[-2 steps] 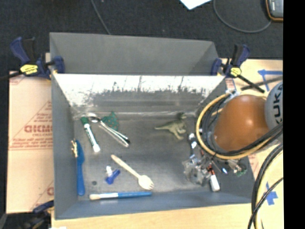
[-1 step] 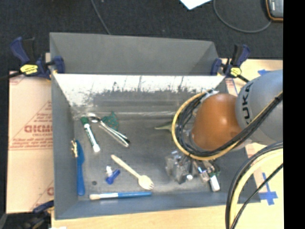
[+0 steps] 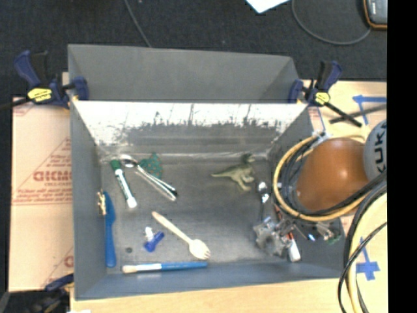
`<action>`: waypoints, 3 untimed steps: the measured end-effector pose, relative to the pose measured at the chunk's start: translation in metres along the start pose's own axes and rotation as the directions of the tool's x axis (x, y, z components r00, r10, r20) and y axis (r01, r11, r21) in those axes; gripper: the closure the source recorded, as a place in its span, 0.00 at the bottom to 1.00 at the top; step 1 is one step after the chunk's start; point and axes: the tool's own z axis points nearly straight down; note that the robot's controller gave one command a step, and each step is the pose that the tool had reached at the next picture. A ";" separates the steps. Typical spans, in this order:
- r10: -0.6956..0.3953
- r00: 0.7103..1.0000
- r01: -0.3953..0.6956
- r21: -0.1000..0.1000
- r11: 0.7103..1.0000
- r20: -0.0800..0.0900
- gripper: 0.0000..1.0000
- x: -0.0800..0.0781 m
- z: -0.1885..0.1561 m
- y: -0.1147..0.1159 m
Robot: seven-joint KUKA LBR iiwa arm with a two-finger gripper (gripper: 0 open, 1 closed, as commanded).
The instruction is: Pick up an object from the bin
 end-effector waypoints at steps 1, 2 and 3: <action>-0.009 1.000 0.009 0.006 1.000 -0.003 1.00 0.007 0.004 -0.004; 0.180 0.984 -0.180 0.003 0.984 0.001 1.00 -0.020 0.011 0.033; 0.125 0.992 -0.125 -0.007 0.992 0.007 0.00 0.008 0.019 -0.050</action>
Offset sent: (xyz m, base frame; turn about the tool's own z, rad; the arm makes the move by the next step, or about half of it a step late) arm 0.0001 0.0005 -0.0197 0.0170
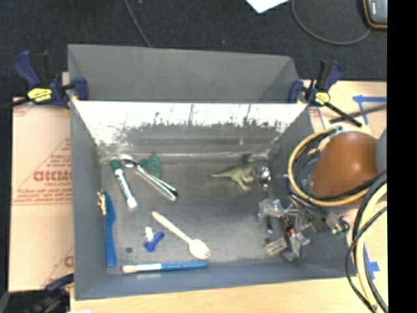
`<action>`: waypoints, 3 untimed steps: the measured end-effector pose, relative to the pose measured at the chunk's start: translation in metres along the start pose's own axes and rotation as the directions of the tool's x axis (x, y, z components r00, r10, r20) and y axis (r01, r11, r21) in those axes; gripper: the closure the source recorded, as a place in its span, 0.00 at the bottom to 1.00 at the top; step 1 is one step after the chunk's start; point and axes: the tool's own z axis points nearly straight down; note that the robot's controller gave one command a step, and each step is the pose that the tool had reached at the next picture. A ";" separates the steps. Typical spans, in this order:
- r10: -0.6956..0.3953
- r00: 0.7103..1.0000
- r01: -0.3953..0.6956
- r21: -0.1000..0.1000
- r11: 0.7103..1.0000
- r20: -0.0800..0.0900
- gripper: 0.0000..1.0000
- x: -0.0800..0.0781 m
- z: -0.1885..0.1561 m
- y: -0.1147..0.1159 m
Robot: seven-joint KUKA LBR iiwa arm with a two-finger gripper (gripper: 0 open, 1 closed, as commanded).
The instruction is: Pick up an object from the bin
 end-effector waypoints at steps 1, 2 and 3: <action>0.001 1.000 -0.001 0.006 1.000 -0.001 1.00 0.001 -0.001 -0.003; 0.001 1.000 -0.001 0.006 1.000 -0.001 1.00 0.001 -0.001 -0.003; 0.000 1.000 0.000 0.006 1.000 -0.001 1.00 0.001 -0.001 -0.003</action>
Offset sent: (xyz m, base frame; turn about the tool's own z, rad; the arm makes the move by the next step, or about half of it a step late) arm 0.0000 0.0000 0.0000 0.0000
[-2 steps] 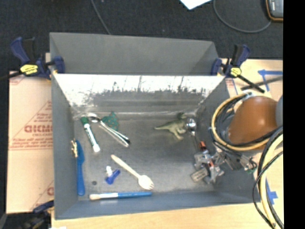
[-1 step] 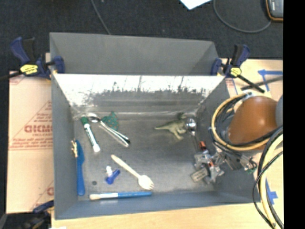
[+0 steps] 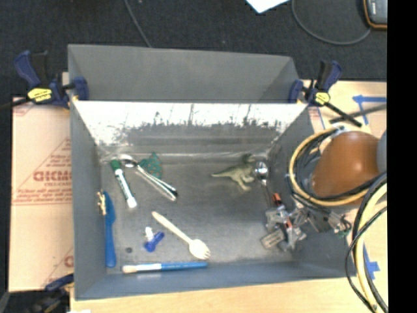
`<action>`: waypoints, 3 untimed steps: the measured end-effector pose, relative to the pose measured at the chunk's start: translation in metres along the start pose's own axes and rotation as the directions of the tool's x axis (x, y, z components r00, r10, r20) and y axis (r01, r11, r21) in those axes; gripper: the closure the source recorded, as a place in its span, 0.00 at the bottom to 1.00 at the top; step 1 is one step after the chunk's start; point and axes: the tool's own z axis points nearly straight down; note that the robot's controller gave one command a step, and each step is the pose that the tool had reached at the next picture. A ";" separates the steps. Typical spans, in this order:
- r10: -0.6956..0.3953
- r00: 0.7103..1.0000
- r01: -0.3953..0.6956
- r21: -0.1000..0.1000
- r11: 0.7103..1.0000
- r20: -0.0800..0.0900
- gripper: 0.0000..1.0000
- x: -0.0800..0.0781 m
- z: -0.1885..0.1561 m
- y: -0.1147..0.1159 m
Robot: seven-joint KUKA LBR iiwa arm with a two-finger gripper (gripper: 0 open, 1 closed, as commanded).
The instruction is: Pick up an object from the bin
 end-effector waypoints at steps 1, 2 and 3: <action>0.000 1.000 0.000 0.000 1.000 0.000 1.00 0.000 0.000 0.000; -0.001 1.000 0.001 0.000 1.000 0.000 1.00 0.000 0.000 0.000; -0.001 1.000 0.001 0.000 1.000 0.000 1.00 0.000 0.000 0.000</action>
Offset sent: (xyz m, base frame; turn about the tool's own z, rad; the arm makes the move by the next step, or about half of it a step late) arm 0.0000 0.0000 0.0000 0.0000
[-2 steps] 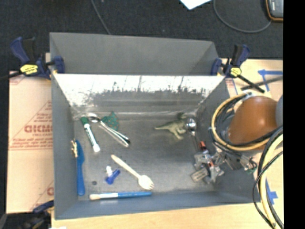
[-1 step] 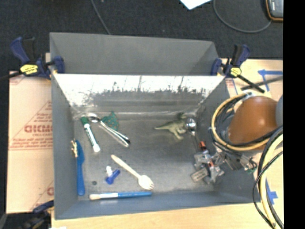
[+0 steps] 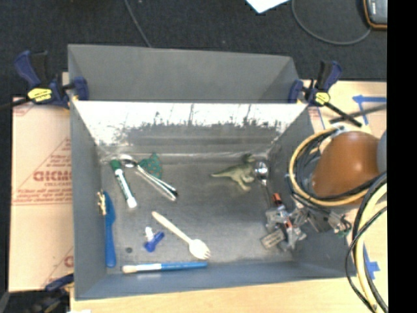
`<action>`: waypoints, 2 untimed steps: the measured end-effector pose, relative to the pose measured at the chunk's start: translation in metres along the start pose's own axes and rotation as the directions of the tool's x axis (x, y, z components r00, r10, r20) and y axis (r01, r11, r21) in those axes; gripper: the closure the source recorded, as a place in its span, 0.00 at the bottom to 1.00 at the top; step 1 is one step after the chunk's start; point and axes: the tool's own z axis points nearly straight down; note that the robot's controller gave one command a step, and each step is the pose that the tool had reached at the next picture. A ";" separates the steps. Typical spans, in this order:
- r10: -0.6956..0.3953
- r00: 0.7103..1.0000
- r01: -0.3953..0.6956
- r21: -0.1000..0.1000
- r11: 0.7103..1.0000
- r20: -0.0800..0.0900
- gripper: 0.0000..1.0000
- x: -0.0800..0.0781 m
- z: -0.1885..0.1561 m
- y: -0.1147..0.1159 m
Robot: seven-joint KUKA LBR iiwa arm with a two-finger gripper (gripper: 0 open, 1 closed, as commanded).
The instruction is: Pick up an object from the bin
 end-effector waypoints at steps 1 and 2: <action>0.000 1.000 0.000 0.000 1.000 0.000 1.00 0.000 0.000 0.000; 0.000 1.000 0.000 0.000 1.000 0.000 1.00 0.000 0.000 0.000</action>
Offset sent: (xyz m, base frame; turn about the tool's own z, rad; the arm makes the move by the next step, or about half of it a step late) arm 0.0000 0.0000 0.0000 0.0000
